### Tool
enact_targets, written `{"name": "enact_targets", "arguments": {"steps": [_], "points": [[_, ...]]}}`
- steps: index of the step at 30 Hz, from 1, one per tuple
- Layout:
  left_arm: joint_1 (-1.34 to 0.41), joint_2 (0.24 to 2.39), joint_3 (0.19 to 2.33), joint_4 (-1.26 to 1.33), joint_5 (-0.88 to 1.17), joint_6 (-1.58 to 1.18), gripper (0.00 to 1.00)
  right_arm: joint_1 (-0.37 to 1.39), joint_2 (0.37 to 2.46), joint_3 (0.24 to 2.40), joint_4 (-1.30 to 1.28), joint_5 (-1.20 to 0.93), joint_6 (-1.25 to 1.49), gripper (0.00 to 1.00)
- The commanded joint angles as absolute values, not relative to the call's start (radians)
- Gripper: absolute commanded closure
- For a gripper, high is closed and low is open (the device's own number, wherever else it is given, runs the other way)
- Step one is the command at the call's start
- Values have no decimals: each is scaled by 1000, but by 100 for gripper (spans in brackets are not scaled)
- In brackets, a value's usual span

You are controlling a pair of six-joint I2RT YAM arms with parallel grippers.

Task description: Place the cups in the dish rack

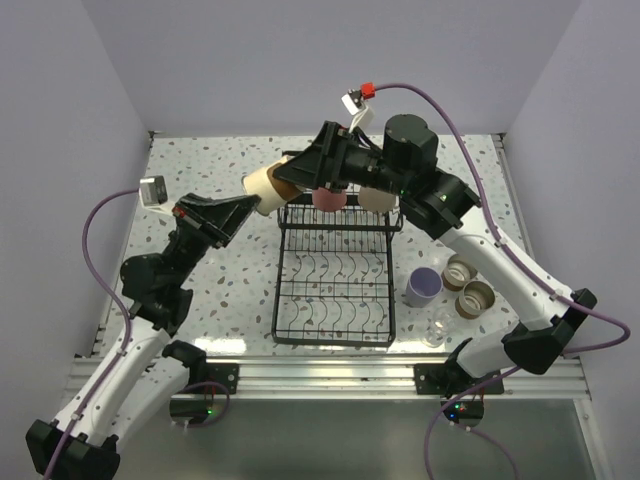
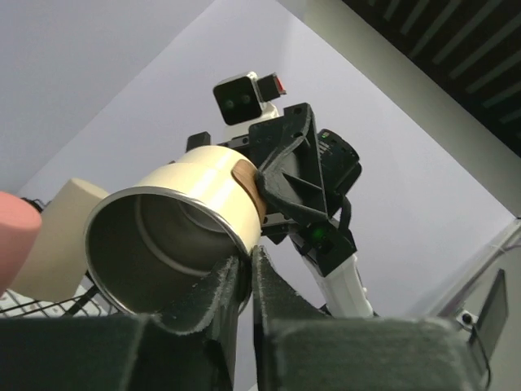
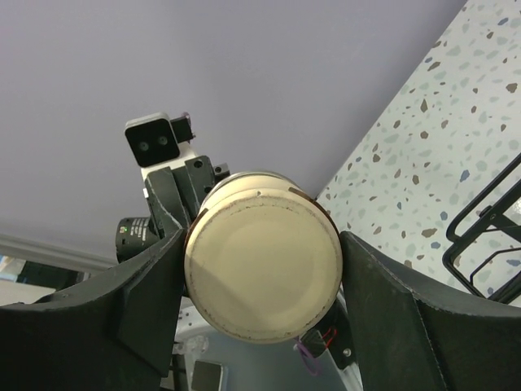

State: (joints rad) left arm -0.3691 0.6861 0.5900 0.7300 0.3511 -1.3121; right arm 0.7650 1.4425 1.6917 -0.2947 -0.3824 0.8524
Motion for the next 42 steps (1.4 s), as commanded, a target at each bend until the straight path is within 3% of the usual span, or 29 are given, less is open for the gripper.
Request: {"name": "enact_targets", "arguments": {"steps": [1, 2, 3, 5, 9, 13, 22, 42], "points": [[-368, 680, 664, 518, 285, -1226, 80, 782, 1448, 1730, -277, -400, 848, 96], [-368, 675, 681, 473, 279, -1209, 75, 782, 1453, 1741, -308, -378, 838, 100], [-368, 673, 721, 421, 273, -1172, 63, 784, 1457, 1750, -325, -367, 815, 100], [-368, 673, 768, 269, 252, -1122, 53, 784, 1460, 1781, -374, -345, 775, 100], [-368, 672, 920, 36, 212, -967, 21, 778, 1450, 1793, -403, -273, 727, 100], [-368, 637, 966, -142, 138, -902, 3, 746, 1471, 1819, -428, -244, 698, 100], [-368, 578, 1005, -304, 83, -845, 0, 736, 1696, 2190, -745, -74, 425, 100], [-368, 626, 963, -232, 117, -845, 2, 749, 1891, 2326, -785, -28, 305, 100]]}}
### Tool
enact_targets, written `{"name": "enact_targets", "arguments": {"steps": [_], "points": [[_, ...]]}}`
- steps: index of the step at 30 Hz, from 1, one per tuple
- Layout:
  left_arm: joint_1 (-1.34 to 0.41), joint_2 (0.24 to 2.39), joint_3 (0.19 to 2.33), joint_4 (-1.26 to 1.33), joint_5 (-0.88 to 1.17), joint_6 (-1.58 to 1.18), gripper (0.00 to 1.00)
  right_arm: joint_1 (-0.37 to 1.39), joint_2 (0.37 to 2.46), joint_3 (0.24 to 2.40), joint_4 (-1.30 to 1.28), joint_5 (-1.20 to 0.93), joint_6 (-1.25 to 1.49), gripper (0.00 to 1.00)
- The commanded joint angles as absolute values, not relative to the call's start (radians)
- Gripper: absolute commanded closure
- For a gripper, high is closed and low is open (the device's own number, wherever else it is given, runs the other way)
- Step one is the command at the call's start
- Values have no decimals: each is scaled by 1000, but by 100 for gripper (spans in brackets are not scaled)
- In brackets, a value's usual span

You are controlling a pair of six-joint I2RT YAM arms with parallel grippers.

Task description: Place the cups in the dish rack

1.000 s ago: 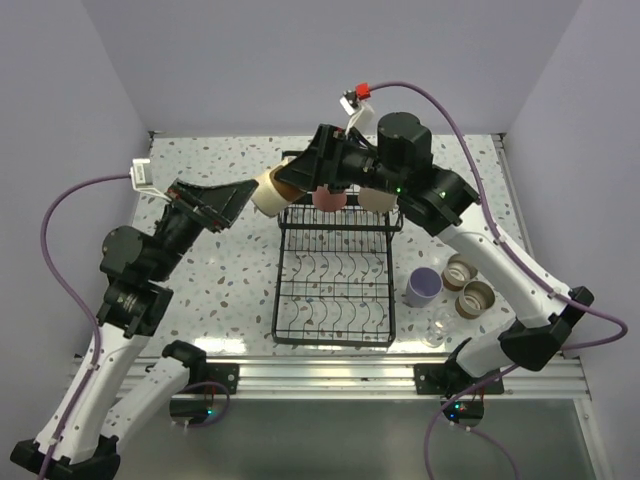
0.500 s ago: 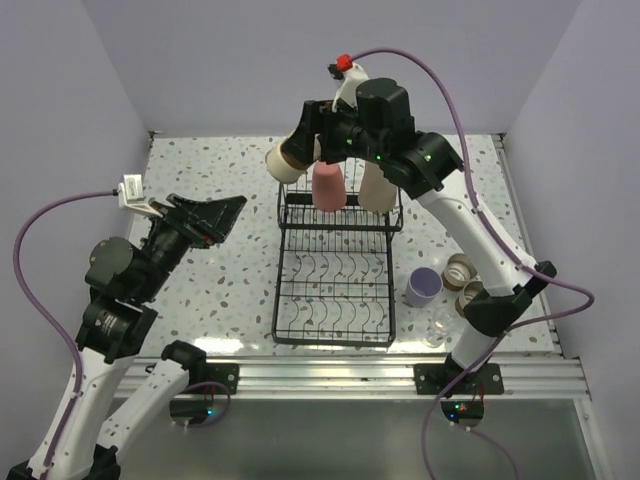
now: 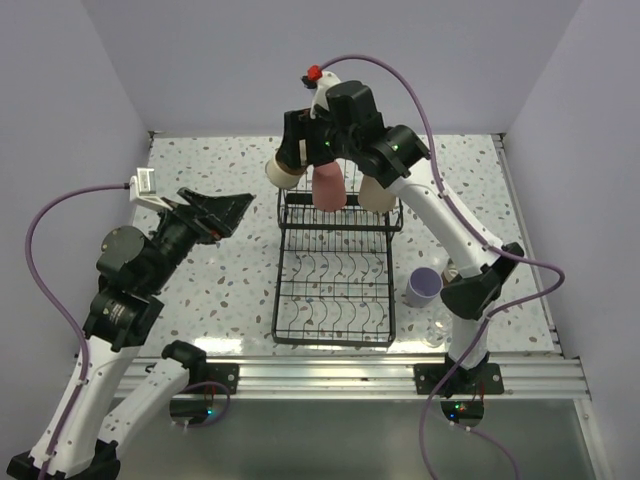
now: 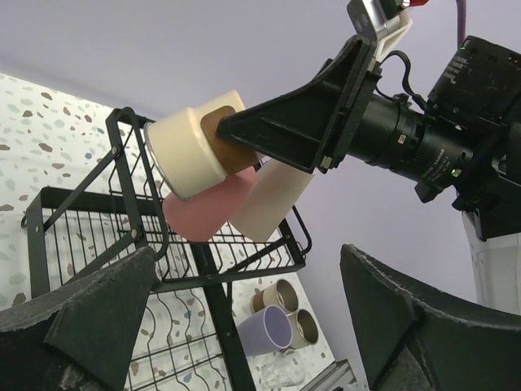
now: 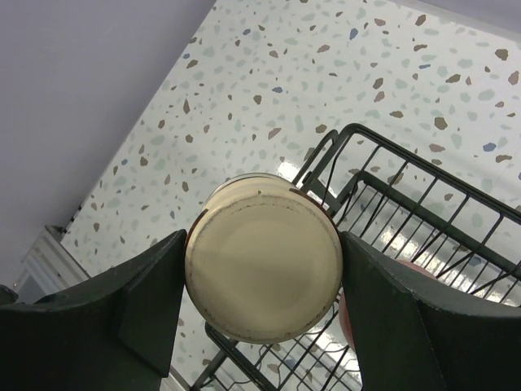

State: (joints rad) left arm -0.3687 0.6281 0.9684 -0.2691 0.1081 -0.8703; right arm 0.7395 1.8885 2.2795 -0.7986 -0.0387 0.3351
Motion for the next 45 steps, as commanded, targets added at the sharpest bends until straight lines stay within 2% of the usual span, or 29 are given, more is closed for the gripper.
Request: {"name": "enact_targets", "arguments": {"steps": [1, 14, 29, 34, 45], "points": [[-368, 623, 959, -233, 115, -845, 2, 752, 1894, 2318, -788, -18, 301, 100], [-368, 640, 922, -201, 124, -854, 3, 759, 1884, 2220, -856, 133, 210, 100], [-368, 687, 913, -153, 150, -854, 3, 759, 1901, 2223, -905, 213, 184, 100], [-368, 699, 910, -140, 156, -856, 4, 761, 1878, 2163, -882, 175, 189, 100], [-368, 716, 913, -127, 161, -856, 4, 761, 1921, 2197, -893, 161, 201, 100]]}}
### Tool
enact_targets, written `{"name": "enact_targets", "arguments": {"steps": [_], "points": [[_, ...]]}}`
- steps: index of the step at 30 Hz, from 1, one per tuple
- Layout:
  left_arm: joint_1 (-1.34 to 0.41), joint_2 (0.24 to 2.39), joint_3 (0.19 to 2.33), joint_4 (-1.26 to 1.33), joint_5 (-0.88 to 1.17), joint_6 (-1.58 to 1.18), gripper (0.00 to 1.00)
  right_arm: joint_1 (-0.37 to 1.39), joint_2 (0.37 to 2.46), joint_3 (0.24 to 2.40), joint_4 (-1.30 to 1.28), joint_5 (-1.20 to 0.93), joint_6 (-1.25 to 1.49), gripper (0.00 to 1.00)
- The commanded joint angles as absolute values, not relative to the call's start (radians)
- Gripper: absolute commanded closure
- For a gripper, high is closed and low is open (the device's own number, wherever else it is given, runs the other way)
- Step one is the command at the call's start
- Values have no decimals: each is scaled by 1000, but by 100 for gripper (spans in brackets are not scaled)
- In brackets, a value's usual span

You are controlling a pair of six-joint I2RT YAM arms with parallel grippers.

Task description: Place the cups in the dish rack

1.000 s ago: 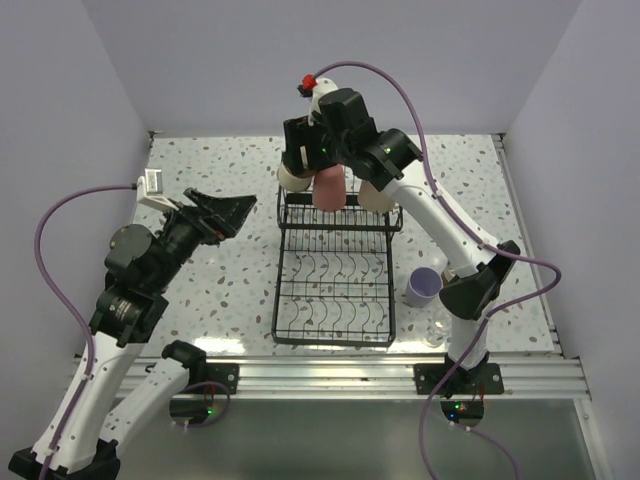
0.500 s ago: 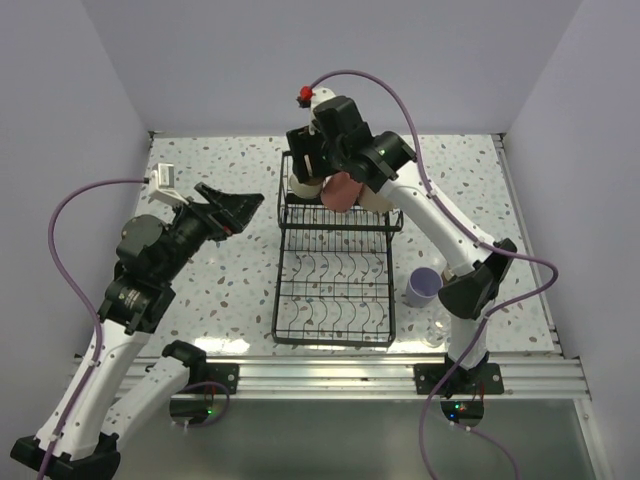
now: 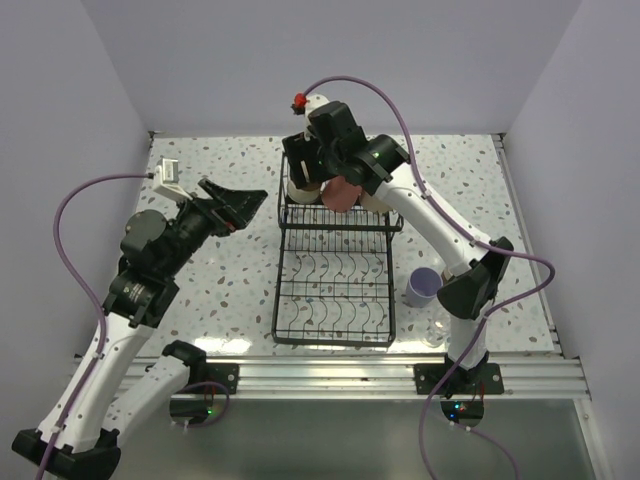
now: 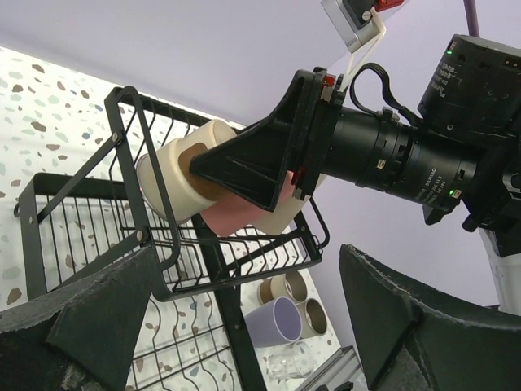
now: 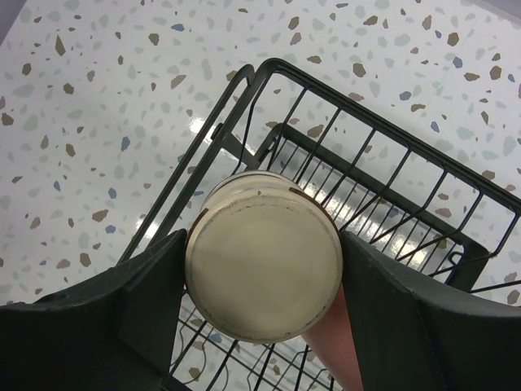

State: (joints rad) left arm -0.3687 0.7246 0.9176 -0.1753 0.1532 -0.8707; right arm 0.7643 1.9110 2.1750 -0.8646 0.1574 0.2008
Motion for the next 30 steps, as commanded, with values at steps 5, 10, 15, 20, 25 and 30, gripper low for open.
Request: {"name": "enact_targets", "arguments": {"steps": [5, 10, 15, 20, 25, 30], "points": [[-368, 706, 902, -137, 155, -861, 4, 761, 1924, 2181, -897, 152, 213, 100], [-368, 709, 896, -129, 156, -867, 4, 761, 1924, 2180, -896, 158, 215, 56], [-370, 719, 897, -110, 161, -873, 4, 761, 1921, 2187, -896, 160, 216, 11], [-370, 726, 897, -100, 169, -877, 5, 761, 1919, 2210, -899, 149, 224, 2], [-370, 738, 903, -95, 179, -876, 5, 761, 1904, 2243, -900, 144, 229, 2], [-370, 755, 916, -95, 189, -876, 5, 761, 1876, 2260, -900, 156, 229, 2]]}}
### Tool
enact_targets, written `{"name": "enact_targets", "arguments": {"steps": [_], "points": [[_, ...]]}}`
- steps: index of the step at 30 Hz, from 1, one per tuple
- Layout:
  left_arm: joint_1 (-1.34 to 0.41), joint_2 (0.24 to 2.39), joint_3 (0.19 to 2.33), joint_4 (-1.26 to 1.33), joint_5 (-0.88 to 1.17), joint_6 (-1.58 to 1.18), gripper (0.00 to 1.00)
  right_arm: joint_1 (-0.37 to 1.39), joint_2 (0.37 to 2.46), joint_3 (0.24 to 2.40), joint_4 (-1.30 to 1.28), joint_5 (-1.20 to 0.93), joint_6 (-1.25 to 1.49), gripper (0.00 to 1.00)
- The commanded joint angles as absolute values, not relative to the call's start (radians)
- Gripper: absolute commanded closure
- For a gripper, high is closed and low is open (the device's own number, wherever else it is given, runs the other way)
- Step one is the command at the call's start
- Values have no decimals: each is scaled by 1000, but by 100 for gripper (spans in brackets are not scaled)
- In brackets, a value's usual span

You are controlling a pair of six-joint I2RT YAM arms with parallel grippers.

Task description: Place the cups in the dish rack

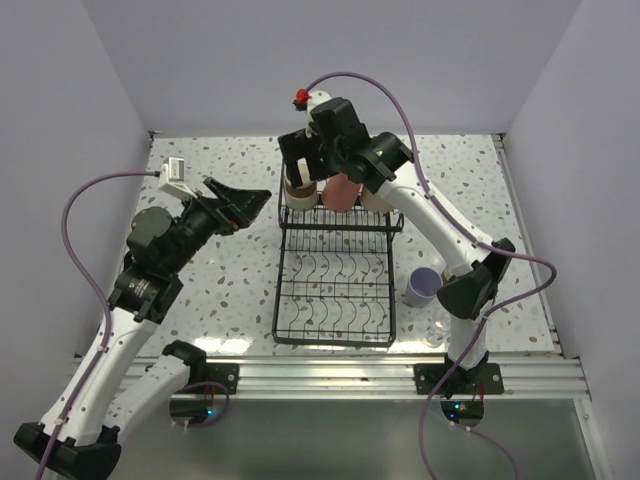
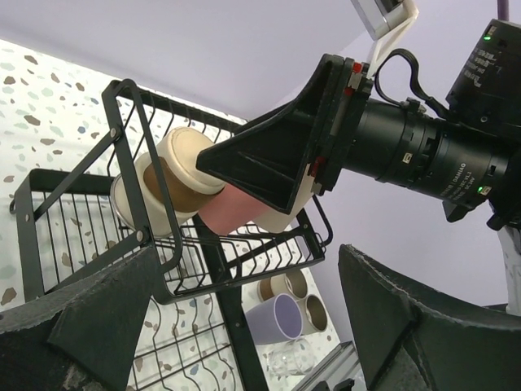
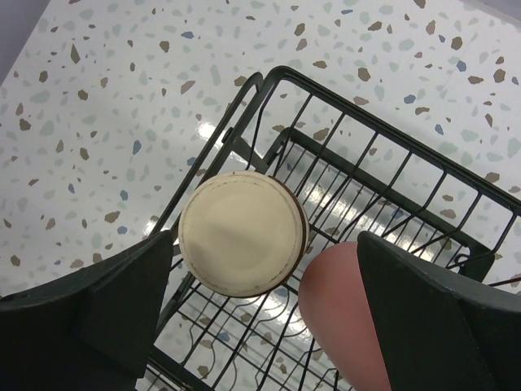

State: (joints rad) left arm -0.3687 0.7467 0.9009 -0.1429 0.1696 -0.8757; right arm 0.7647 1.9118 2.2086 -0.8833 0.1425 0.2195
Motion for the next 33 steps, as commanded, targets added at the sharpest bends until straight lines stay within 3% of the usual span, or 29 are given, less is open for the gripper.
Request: {"name": "enact_targets", "arguments": {"steps": [1, 9, 25, 33], "points": [[-370, 755, 917, -94, 190, -874, 5, 759, 1868, 2260, -902, 164, 227, 2], [-370, 759, 917, -95, 196, -873, 5, 761, 1764, 2206, -914, 278, 218, 2], [-370, 769, 920, -89, 202, -870, 6, 759, 1671, 2145, -902, 258, 256, 2], [-370, 765, 937, -109, 224, -844, 6, 758, 1505, 1979, -898, 534, 305, 2]]}}
